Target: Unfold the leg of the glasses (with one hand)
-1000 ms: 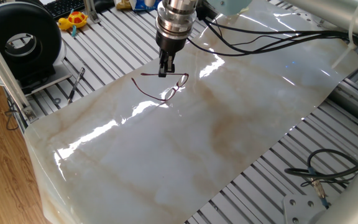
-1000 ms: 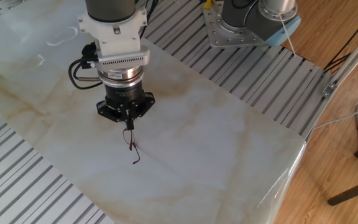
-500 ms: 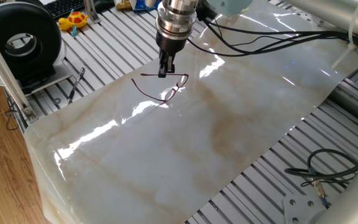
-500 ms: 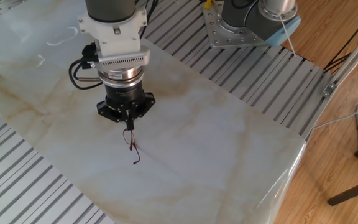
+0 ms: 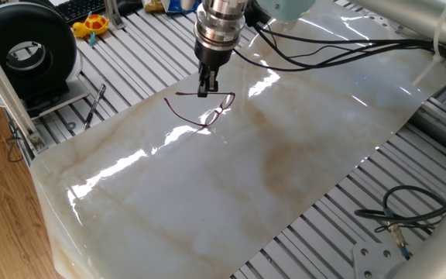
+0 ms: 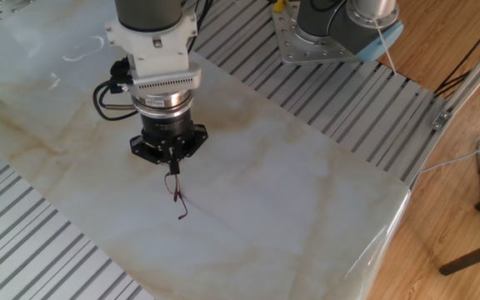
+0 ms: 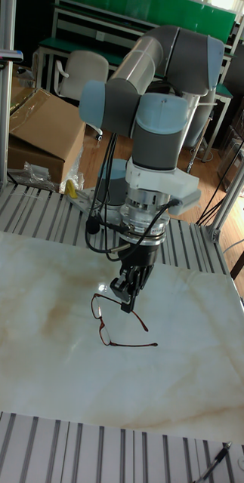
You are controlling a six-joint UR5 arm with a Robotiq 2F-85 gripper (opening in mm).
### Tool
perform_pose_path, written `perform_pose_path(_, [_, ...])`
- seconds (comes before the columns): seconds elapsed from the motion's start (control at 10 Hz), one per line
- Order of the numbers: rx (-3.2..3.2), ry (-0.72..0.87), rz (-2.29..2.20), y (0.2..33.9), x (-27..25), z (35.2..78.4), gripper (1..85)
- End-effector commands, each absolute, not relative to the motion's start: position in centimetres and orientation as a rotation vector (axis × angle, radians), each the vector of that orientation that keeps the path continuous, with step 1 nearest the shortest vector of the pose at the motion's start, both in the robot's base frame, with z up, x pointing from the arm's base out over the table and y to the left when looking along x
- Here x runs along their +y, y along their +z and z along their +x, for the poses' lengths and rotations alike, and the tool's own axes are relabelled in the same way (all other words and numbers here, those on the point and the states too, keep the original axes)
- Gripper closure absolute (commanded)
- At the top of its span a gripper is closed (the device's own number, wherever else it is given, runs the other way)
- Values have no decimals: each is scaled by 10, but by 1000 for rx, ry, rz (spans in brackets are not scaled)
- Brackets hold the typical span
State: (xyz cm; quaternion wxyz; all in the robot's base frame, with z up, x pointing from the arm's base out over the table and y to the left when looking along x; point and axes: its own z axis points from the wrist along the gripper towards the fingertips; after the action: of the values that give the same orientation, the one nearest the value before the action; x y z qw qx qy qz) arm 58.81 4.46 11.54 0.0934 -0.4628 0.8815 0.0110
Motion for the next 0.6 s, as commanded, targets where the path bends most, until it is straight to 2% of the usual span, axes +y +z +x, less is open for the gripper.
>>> perform_pose_path(0.0, [2628, 13, -1370, 115, 39, 588, 830])
perform_pose_path(0.1, [2627, 9, -1377, 115, 39, 588, 677])
perform_pose_path(0.2, [2627, 7, -1380, 115, 38, 588, 630])
perform_pose_path(0.3, [2625, 5, -1387, 114, 38, 588, 547])
perform_pose_path(0.4, [2623, 5, -1391, 114, 38, 588, 503])
perform_pose_path(0.5, [2620, 6, -1395, 115, 38, 588, 497])
